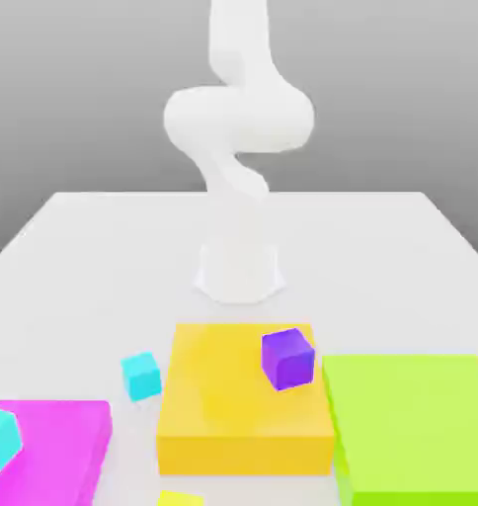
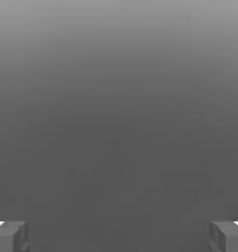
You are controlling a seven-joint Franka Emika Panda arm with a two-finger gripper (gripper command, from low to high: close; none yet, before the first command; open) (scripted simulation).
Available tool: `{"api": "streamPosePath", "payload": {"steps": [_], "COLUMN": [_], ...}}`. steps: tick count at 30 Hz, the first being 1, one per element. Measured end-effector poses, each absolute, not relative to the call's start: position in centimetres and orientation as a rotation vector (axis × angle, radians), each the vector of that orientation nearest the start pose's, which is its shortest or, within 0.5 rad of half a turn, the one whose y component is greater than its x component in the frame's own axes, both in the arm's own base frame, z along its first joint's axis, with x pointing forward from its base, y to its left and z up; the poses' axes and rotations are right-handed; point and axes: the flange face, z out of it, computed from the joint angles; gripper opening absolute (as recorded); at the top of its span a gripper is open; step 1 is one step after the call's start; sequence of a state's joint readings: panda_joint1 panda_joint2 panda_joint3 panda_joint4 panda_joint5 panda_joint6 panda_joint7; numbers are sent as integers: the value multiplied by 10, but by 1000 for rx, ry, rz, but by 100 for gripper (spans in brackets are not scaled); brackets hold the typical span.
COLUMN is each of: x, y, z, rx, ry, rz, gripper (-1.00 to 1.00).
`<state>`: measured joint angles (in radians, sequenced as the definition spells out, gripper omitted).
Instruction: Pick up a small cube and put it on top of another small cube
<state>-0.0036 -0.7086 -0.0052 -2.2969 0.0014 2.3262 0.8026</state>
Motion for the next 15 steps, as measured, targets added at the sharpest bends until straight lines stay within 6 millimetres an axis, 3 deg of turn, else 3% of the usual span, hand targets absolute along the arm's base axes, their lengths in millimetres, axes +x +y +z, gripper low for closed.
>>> {"api": "streamPosePath", "payload": {"steps": [7, 15], "x": [461, 521], "y": [-17, -35], "z": [587, 459], "rx": [-2572, -2663], "ry": [1161, 1270], "rz": [-744, -495], "gripper": [0, 0]}}
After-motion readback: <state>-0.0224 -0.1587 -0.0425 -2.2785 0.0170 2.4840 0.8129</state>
